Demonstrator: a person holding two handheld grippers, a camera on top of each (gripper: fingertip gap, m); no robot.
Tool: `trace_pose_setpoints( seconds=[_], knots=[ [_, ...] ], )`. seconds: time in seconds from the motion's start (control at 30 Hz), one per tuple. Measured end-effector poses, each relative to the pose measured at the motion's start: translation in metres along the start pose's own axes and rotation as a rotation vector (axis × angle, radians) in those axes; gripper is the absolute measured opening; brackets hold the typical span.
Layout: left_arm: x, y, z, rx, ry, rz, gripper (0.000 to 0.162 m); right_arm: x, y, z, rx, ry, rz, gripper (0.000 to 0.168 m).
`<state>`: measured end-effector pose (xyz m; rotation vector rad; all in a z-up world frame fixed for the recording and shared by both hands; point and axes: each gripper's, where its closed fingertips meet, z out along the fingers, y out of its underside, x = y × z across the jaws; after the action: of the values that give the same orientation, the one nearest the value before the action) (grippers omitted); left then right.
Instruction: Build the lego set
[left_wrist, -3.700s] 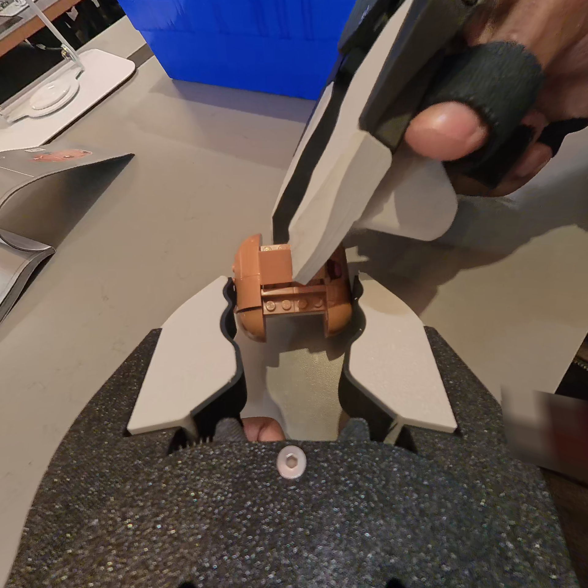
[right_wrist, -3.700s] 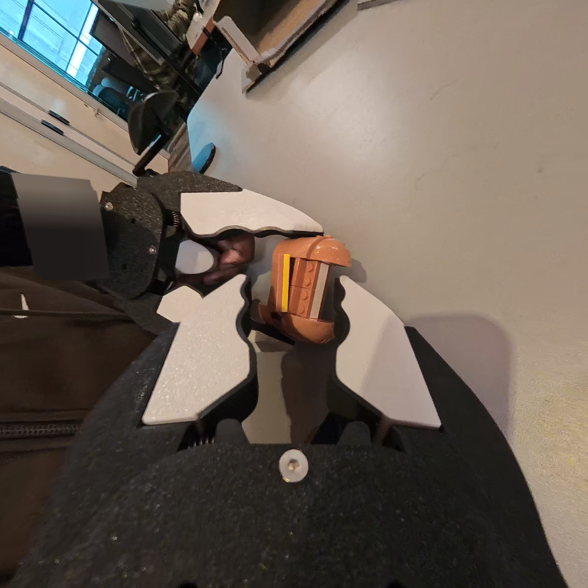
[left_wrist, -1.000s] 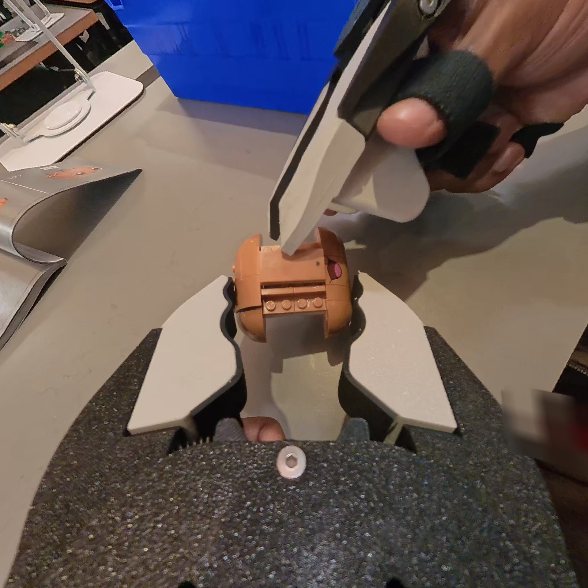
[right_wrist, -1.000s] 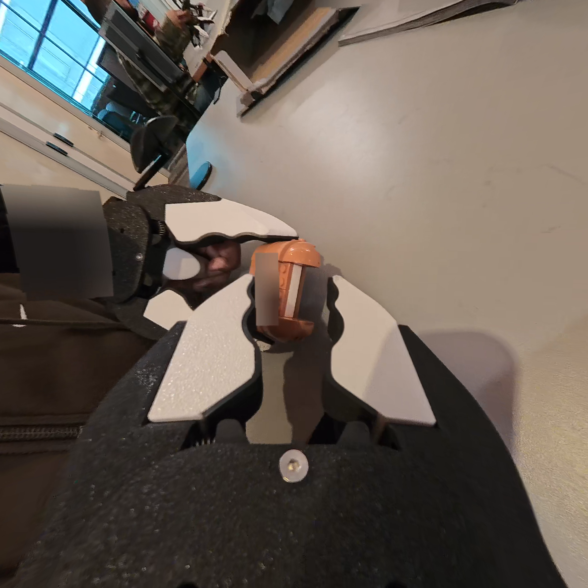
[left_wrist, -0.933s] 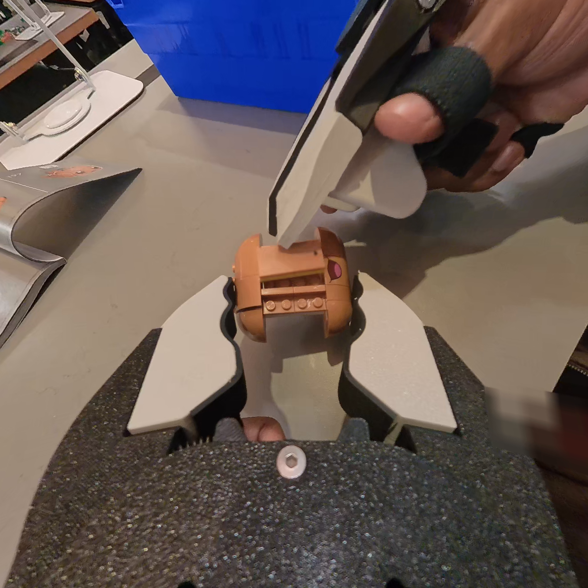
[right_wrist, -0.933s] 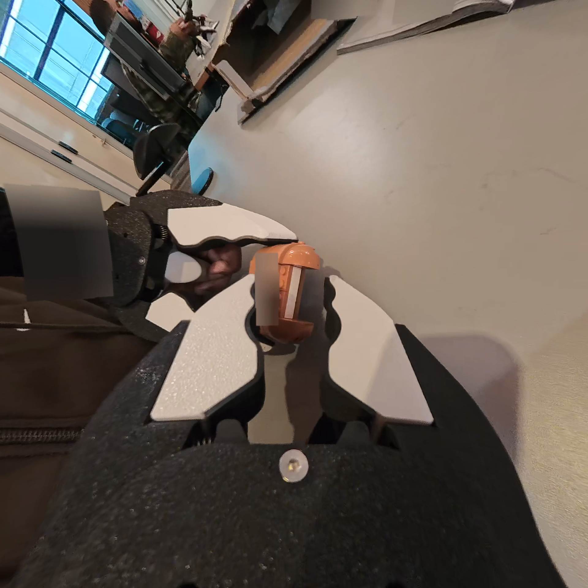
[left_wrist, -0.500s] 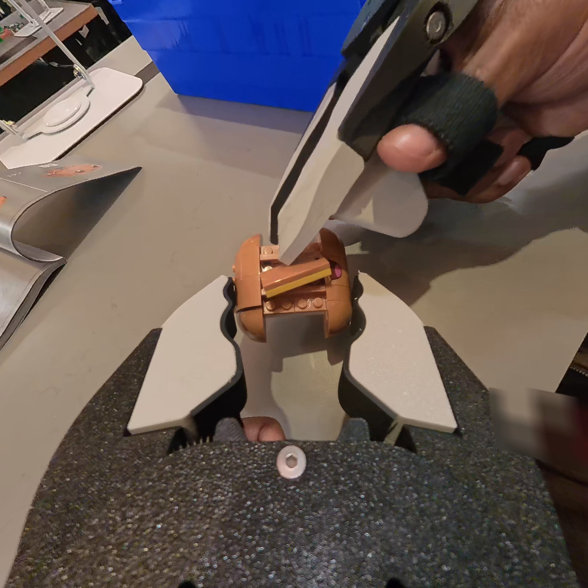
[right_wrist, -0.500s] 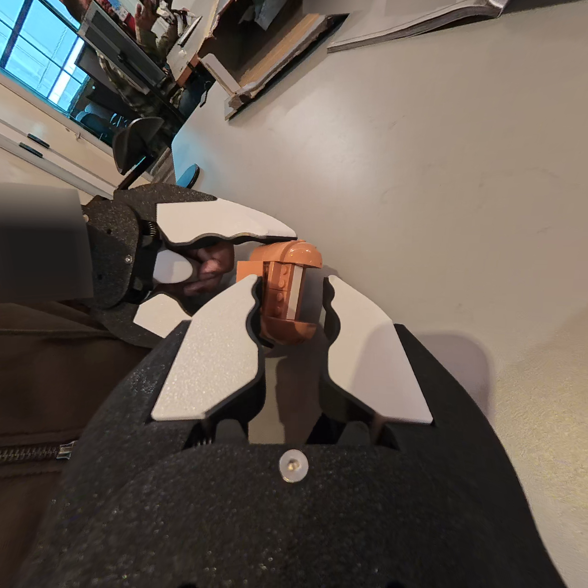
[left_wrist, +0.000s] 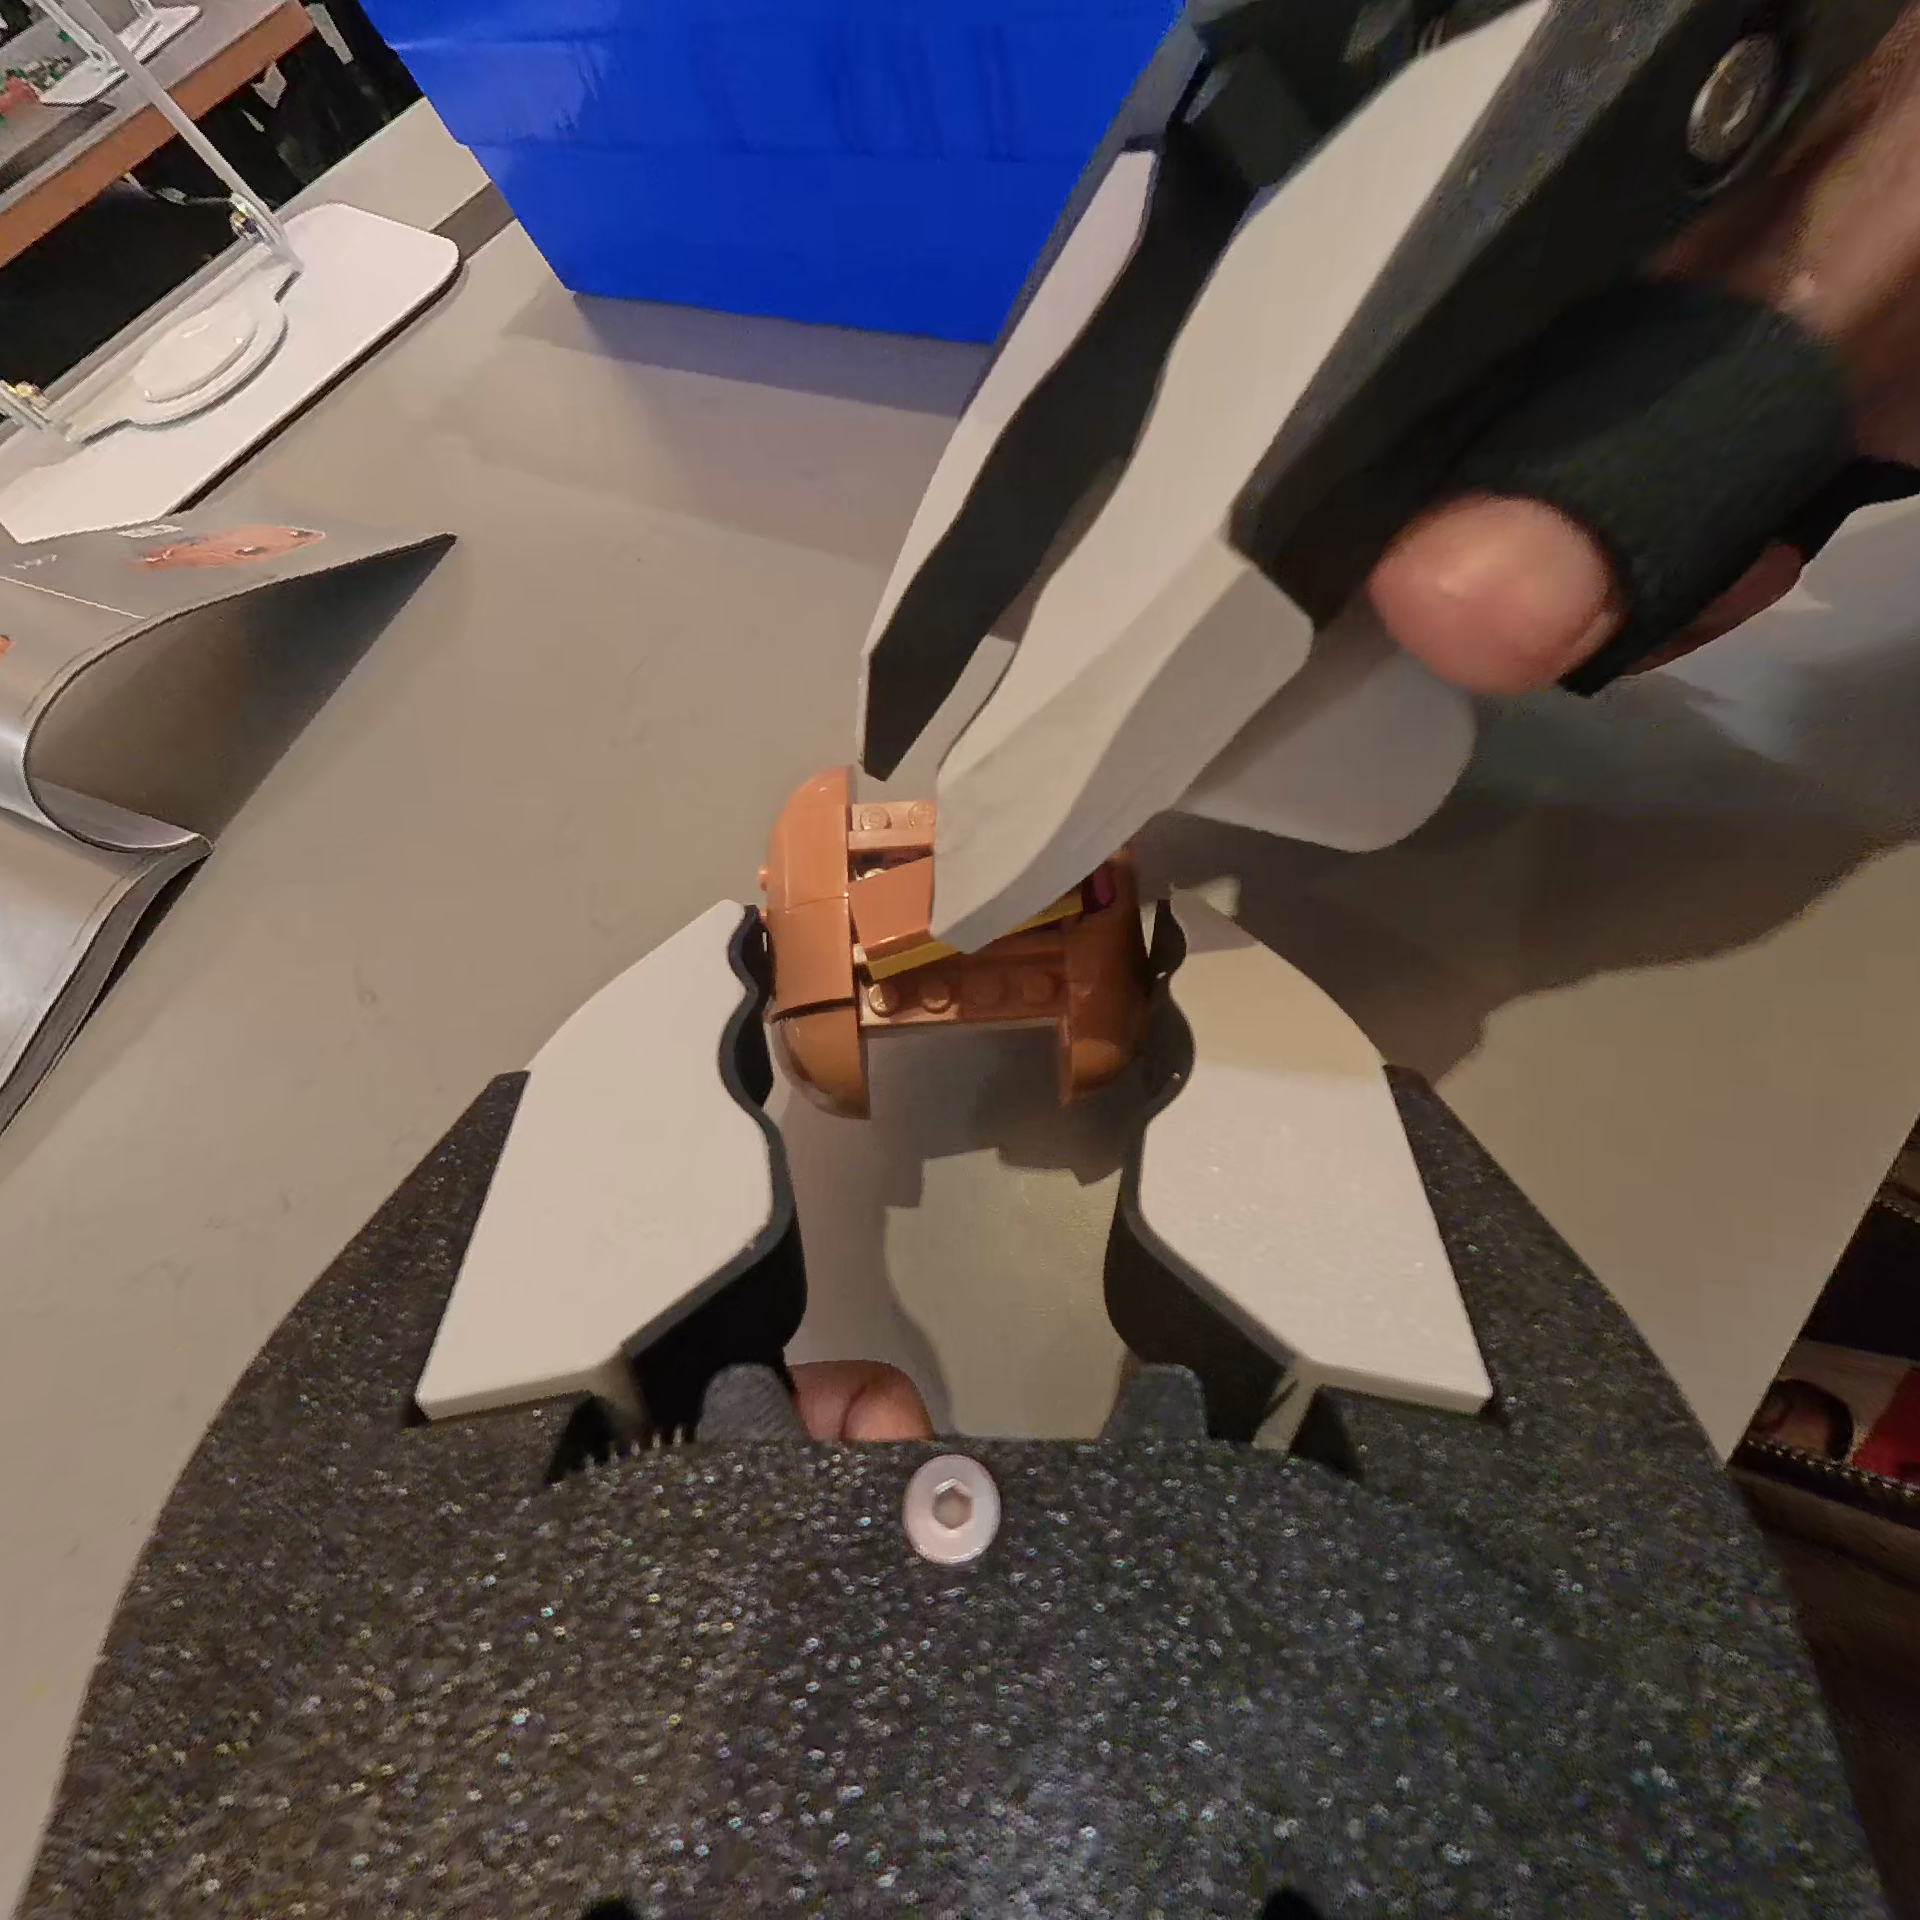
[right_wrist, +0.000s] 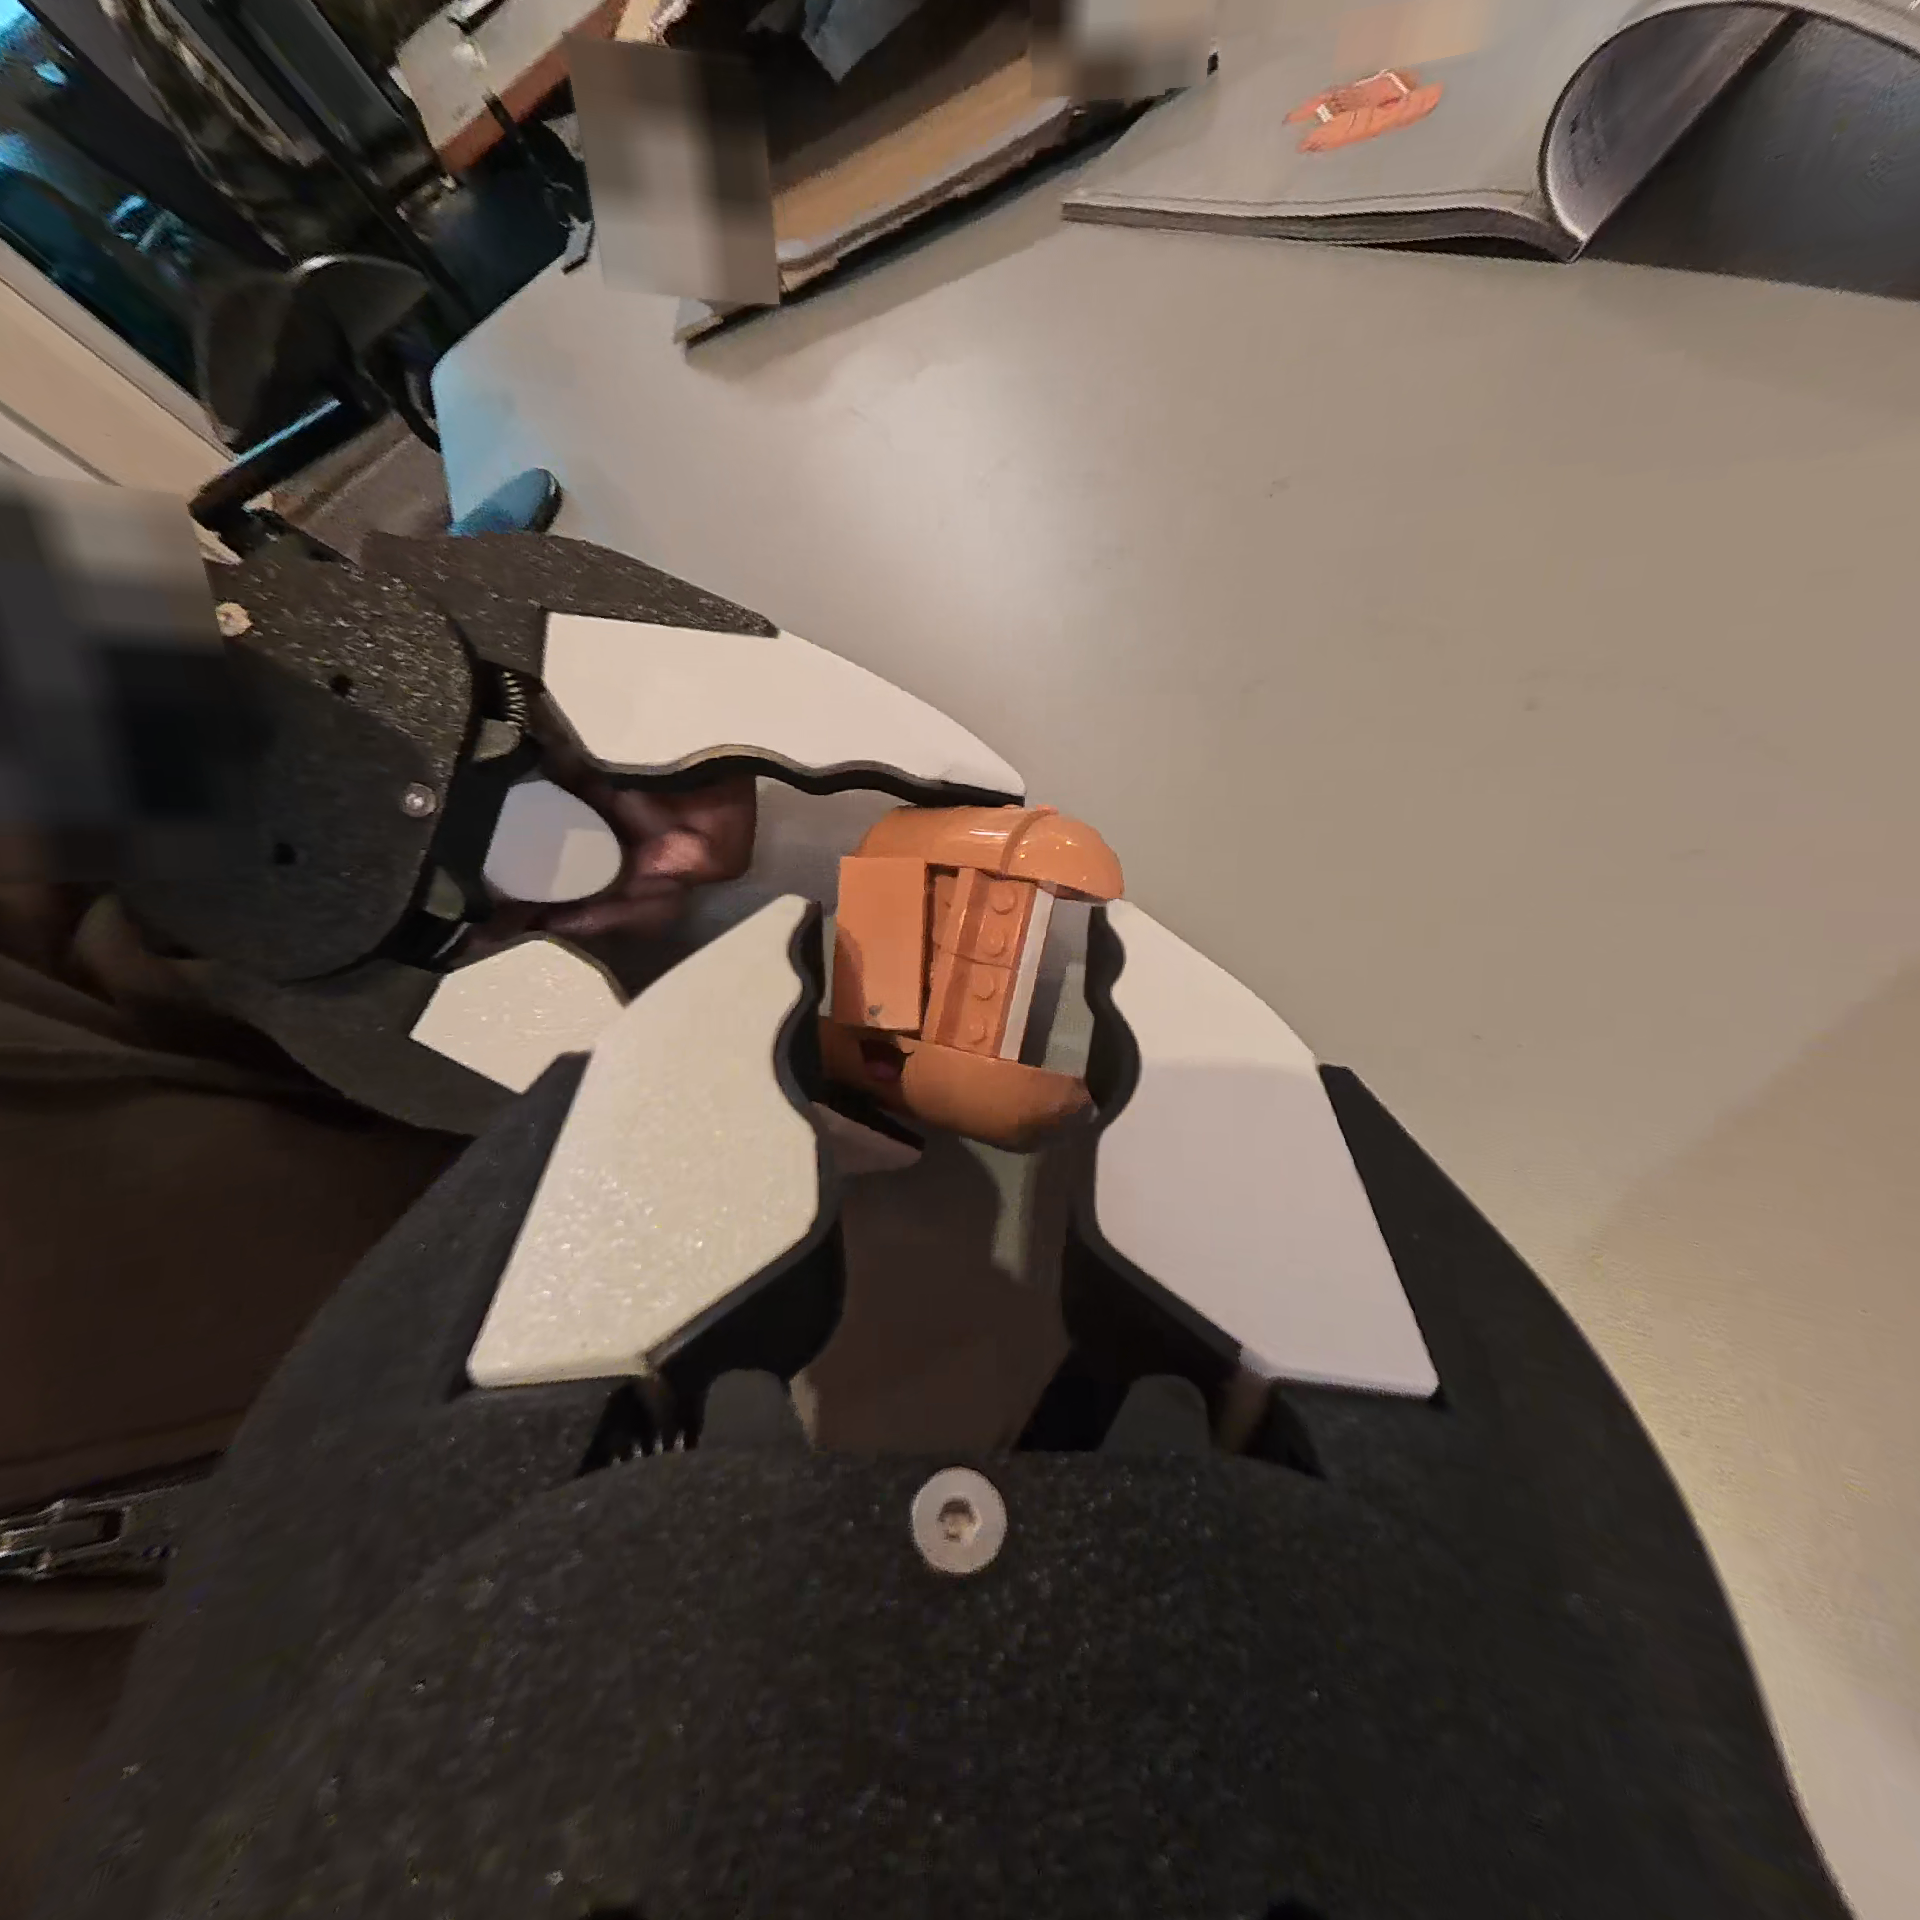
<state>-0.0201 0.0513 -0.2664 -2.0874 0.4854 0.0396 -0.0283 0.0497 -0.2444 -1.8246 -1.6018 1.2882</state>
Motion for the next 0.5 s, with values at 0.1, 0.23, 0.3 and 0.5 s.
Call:
trace_pose_setpoints(
  seconds=[0.1, 0.23, 0.3, 0.5],
  knots=[
    [-0.0001, -0.0003, -0.0005, 0.001, -0.001, 0.001, 0.071, 0.0012, 0.0010, 0.0020, -0.004, 0.024, -0.005, 0.048],
    [-0.0005, -0.0006, -0.0006, 0.003, -0.001, 0.001, 0.071, 0.0027, 0.0024, 0.0029, 0.000, 0.061, -0.018, 0.048],
    [-0.0005, -0.0007, -0.0004, 0.003, -0.001, 0.002, 0.071, 0.0018, 0.0035, 0.0035, 0.002, 0.067, -0.021, 0.047],
    [0.0005, -0.0019, -0.0001, 0.008, 0.003, 0.001, 0.071, 0.0042, 0.0039, 0.0040, 0.027, 0.071, 0.018, 0.046]
  ],
)
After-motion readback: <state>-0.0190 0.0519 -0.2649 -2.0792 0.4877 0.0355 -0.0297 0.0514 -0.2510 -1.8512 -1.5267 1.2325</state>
